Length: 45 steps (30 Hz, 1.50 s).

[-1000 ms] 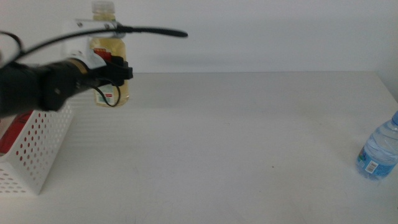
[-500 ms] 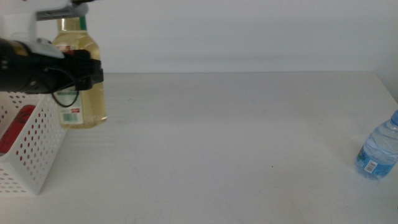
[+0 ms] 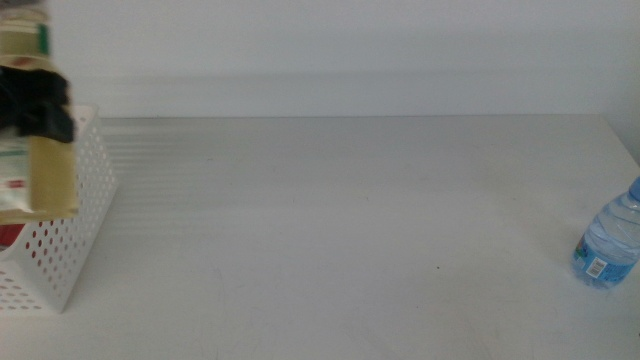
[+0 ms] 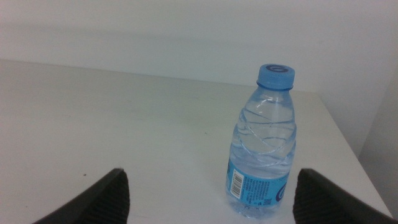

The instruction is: Use arms to grab the bottles and put them into the dustbin to the left of the table.

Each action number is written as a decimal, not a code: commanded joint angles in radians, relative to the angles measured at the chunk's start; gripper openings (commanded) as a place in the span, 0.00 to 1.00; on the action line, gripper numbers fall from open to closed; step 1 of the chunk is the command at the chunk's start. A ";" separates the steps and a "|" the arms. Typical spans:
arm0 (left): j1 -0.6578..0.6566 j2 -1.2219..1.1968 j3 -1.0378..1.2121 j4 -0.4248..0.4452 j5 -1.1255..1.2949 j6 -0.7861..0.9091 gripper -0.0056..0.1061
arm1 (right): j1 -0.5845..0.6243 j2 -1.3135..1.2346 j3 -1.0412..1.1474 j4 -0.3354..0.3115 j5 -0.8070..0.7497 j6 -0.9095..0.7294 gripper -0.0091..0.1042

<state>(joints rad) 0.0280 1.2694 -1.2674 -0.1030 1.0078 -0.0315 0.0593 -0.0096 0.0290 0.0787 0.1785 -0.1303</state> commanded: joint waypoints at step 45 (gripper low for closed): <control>0.250 0.570 -0.406 0.096 0.288 0.258 0.01 | -0.004 -0.028 -0.009 -0.006 -0.077 -0.009 0.70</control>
<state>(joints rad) 0.2804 1.8969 -1.6339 0.0000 1.2437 0.2261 0.0593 -0.0096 0.0290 0.0787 0.1785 -0.1303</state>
